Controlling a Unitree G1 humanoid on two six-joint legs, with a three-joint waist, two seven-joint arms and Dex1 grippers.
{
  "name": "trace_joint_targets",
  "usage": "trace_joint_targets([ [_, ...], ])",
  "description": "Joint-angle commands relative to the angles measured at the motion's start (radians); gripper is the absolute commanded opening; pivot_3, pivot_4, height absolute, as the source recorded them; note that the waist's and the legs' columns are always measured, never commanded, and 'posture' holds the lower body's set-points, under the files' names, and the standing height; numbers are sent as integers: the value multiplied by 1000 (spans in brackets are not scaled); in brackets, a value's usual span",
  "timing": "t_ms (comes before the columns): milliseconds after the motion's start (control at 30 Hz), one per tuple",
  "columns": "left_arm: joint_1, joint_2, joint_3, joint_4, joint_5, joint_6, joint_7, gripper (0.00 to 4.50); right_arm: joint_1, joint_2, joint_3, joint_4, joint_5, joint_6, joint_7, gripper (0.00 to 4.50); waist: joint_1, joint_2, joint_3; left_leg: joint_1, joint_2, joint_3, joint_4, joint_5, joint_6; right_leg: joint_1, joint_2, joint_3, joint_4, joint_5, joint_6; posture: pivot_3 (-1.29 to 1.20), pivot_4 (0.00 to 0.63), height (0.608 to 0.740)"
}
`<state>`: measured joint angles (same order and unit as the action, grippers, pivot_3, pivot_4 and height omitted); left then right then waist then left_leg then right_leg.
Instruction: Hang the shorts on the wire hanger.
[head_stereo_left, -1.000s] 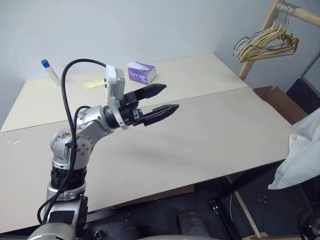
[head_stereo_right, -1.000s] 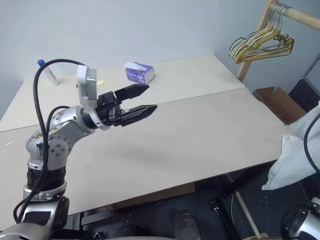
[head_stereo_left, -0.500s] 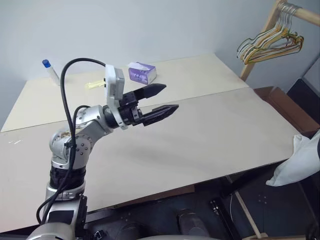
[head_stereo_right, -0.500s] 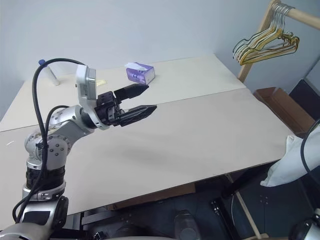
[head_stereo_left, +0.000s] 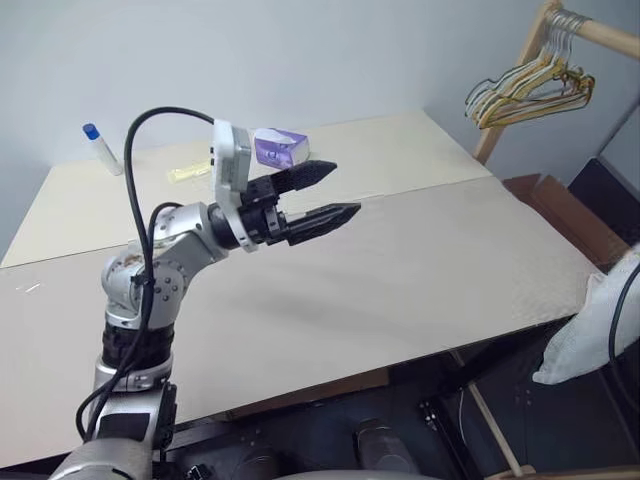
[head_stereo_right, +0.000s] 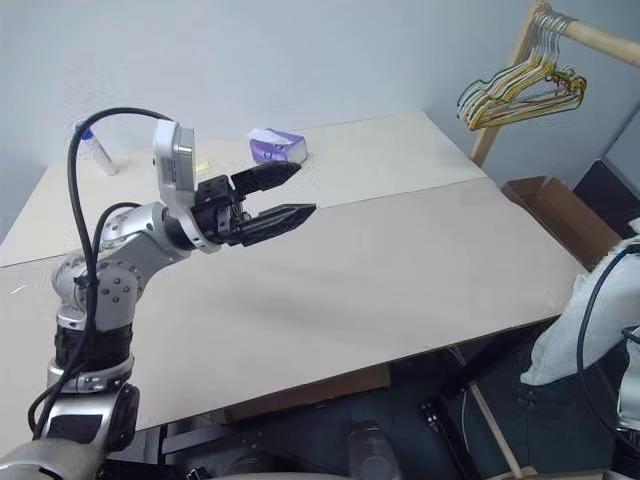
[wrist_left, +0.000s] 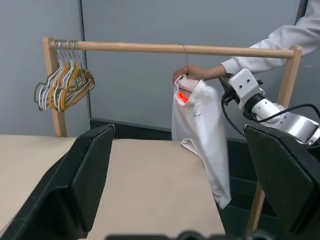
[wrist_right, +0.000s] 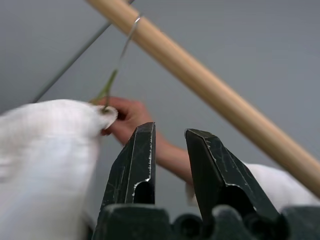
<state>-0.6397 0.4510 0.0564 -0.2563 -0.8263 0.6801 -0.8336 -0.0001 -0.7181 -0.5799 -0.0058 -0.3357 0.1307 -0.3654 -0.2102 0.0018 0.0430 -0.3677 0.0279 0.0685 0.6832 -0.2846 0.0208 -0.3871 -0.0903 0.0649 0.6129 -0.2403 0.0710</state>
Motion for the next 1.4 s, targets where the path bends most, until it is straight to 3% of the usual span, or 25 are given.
trace_joint_targets([
  [33,-30,9,3,5,2,-8,-21,4500,41,37,-11,-91,-49,-23,-30,1218,1,-3,-5,0,0,0,-1,0,0,0,0,0,0,0,0,-215,0,740],
  [233,-59,11,-1,37,10,-12,-45,4500,43,125,46,-289,-29,-40,49,1218,-9,-1,-11,0,-1,0,0,0,1,1,0,2,0,0,0,-218,0,740],
  [300,-63,10,-2,44,14,-15,-51,4500,16,148,75,-365,71,-20,149,1218,-18,-1,-12,0,0,0,0,0,1,1,1,3,0,0,0,-215,0,740],
  [367,-57,11,-3,40,19,-16,-51,4500,-51,167,134,-480,305,86,327,1218,-26,-1,-13,1,0,-1,0,0,1,1,1,3,1,0,1,-205,0,740],
  [467,-40,17,1,28,29,-19,-43,4500,-150,159,200,-547,513,220,499,1218,-32,-1,-13,1,0,-1,0,0,1,2,1,3,1,1,1,-186,0,740],
  [667,61,47,44,-68,38,-11,20,4500,-311,103,321,-470,717,376,756,1218,-1,-3,-13,0,1,-4,0,0,1,1,1,0,0,1,1,-94,0,740],
  [900,272,92,98,-203,105,-69,105,4500,-428,72,477,-316,711,352,946,1218,76,-5,-12,0,1,-3,0,0,1,0,2,-1,0,1,0,46,8,740],
  [1133,500,196,122,-284,192,-110,103,4500,-473,115,574,-157,635,168,1052,1218,186,-11,-8,-1,2,-1,-1,0,1,-3,4,-1,0,2,-2,137,28,740],
  [1267,524,205,134,-270,207,-115,113,4500,-465,97,604,-128,641,134,1160,1218,245,-13,-7,-1,3,0,0,0,1,-3,3,-3,-1,2,-2,164,31,740],
  [1400,524,210,126,-264,228,-110,124,4500,-442,103,593,-135,659,138,1201,1218,269,-14,-6,-1,3,2,-1,0,1,-3,3,-4,-1,2,-4,174,39,740],
])
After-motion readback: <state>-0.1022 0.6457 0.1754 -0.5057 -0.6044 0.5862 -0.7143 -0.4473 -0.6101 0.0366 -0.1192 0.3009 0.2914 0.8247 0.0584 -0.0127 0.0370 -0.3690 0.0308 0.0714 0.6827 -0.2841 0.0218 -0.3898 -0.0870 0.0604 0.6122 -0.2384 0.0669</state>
